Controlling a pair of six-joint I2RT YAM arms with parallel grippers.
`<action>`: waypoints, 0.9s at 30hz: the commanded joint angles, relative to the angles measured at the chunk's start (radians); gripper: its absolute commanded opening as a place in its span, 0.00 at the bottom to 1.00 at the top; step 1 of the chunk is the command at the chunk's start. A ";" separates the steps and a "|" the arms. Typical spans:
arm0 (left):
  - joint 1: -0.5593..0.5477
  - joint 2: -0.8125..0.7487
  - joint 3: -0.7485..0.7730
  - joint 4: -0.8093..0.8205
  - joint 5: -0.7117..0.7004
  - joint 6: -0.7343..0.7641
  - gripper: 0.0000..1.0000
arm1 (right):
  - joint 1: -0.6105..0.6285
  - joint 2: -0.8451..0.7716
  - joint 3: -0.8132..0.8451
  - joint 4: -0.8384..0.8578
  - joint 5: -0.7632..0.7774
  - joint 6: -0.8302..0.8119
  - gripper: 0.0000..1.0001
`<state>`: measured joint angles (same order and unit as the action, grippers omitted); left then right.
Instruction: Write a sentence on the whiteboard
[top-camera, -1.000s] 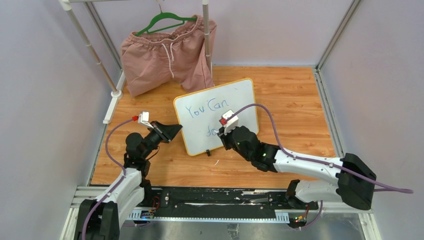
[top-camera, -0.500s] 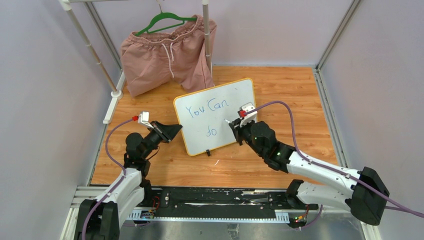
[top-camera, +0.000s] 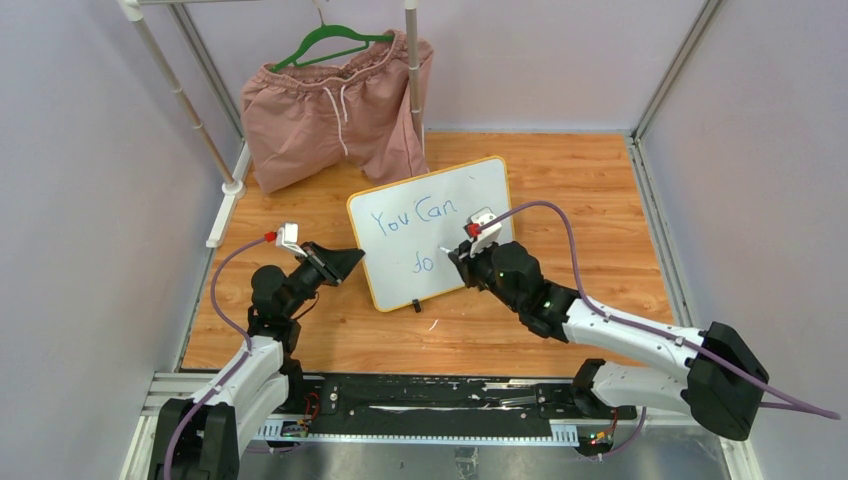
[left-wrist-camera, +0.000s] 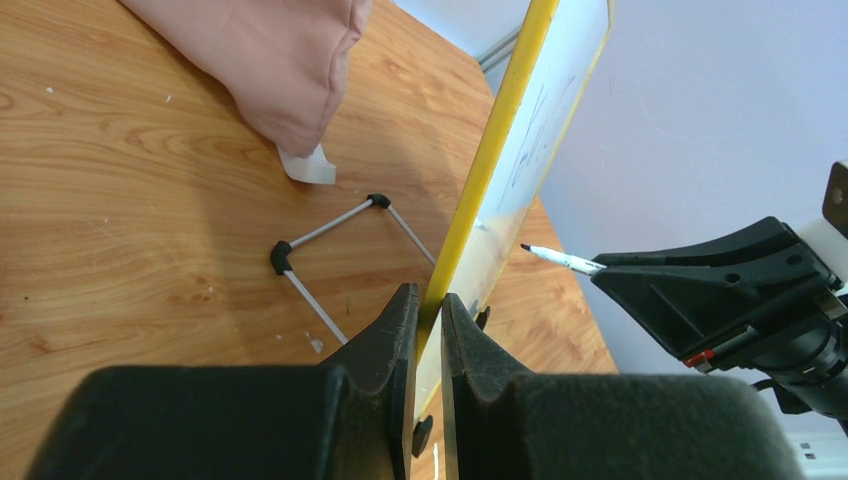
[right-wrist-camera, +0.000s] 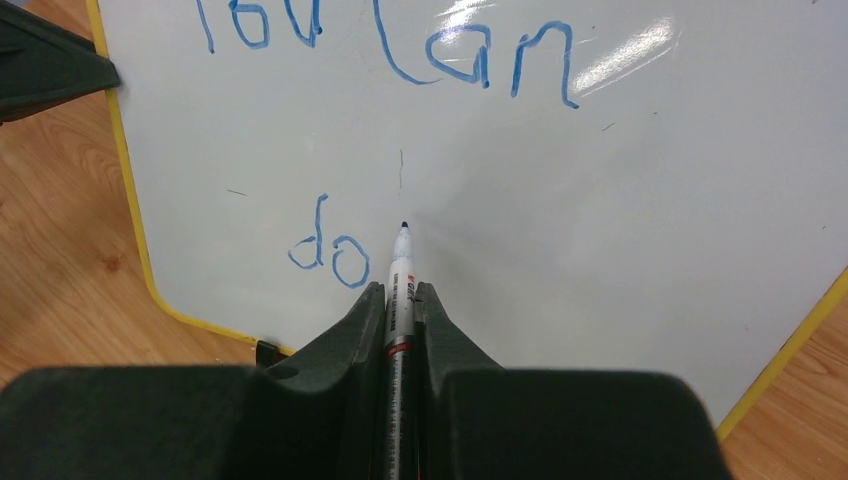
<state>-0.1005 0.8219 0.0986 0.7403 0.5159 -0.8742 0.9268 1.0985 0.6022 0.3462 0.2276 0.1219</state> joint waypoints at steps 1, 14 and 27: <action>-0.004 -0.007 -0.010 0.050 0.000 0.001 0.00 | -0.009 0.009 0.008 0.041 0.007 0.018 0.00; -0.005 -0.014 -0.010 0.050 -0.001 -0.001 0.00 | -0.009 0.054 0.013 0.010 0.079 0.035 0.00; -0.004 -0.015 -0.010 0.051 -0.001 -0.002 0.00 | -0.001 0.037 -0.016 -0.039 0.057 0.048 0.00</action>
<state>-0.1005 0.8215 0.0944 0.7406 0.5129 -0.8715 0.9268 1.1484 0.6018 0.3363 0.2745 0.1558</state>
